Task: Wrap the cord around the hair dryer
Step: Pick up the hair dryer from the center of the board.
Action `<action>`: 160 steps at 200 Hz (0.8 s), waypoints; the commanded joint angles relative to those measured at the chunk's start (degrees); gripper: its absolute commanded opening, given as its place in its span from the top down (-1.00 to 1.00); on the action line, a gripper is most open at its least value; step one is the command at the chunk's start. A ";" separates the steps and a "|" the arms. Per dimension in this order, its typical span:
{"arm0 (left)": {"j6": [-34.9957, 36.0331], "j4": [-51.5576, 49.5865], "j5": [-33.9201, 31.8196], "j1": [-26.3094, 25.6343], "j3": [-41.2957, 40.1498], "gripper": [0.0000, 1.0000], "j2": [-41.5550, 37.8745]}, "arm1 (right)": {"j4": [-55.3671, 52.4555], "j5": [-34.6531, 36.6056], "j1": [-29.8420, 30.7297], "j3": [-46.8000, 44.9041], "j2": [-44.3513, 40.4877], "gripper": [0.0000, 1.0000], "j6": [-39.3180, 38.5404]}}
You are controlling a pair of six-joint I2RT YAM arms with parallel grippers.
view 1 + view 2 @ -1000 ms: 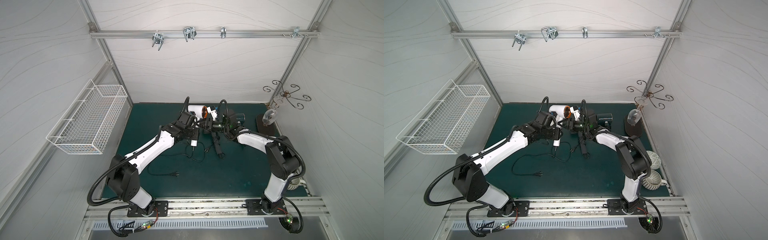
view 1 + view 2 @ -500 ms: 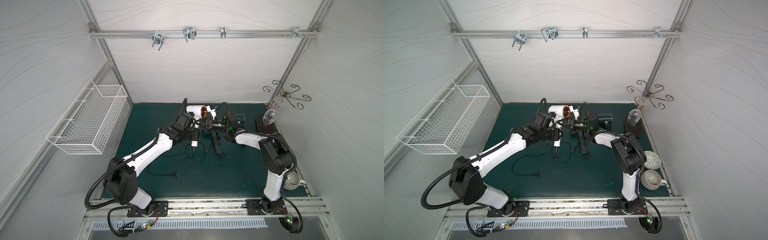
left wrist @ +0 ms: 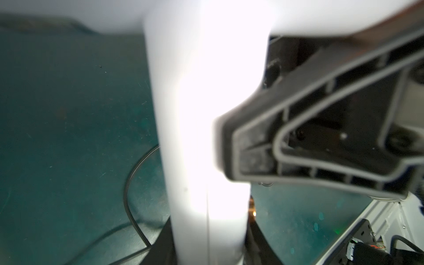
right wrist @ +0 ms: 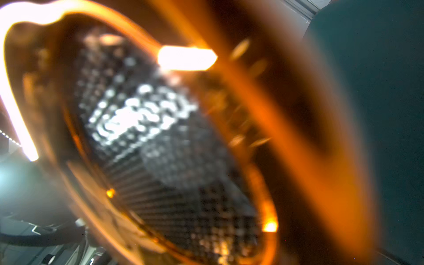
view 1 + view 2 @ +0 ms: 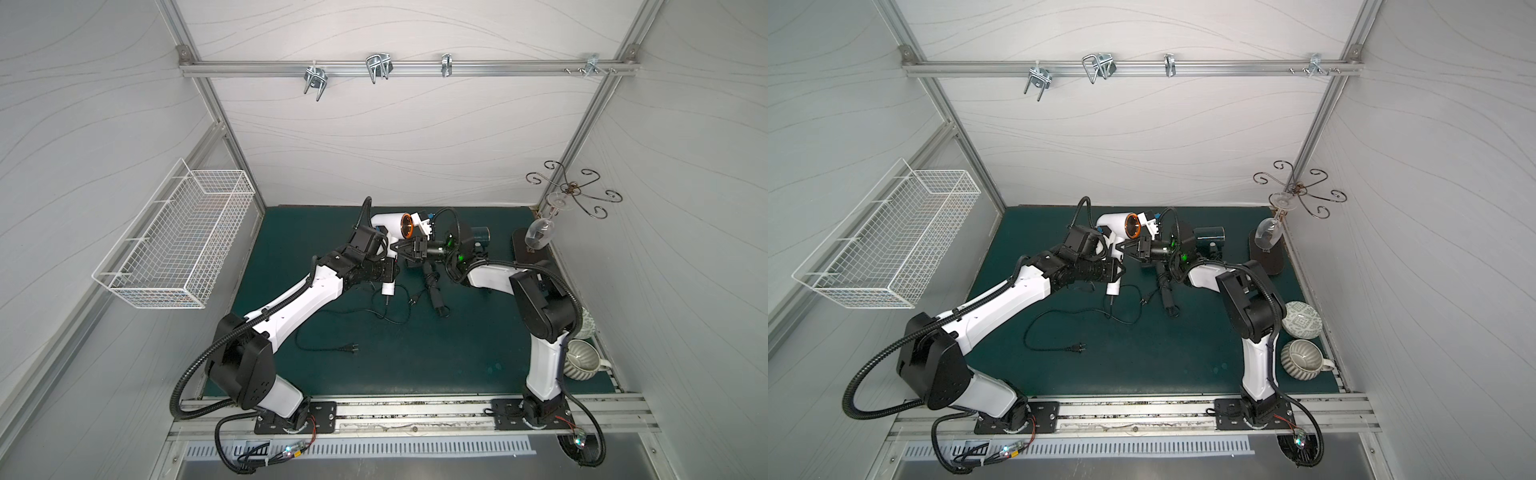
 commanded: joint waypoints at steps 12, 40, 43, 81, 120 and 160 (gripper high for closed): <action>8.66 5.10 13.11 -3.07 4.56 1.00 0.84 | 2.54 -2.58 1.18 1.89 2.41 0.68 4.99; 9.34 4.70 12.97 -3.09 5.16 1.00 1.06 | 3.96 -2.59 1.01 2.25 3.19 0.73 6.45; 9.46 4.60 12.92 -3.05 5.23 1.00 1.06 | 4.14 -2.59 1.00 2.28 3.26 0.74 6.54; 9.15 4.86 12.50 -3.02 5.48 0.57 0.45 | 5.32 -1.54 0.53 1.37 3.55 0.81 7.23; 8.66 4.85 13.07 -3.04 4.36 0.18 -0.66 | 11.58 -0.84 -0.74 1.80 5.00 0.84 12.32; 8.50 4.92 11.96 -2.80 2.54 -0.10 -3.53 | 12.68 -2.29 -2.21 1.86 5.03 0.85 13.59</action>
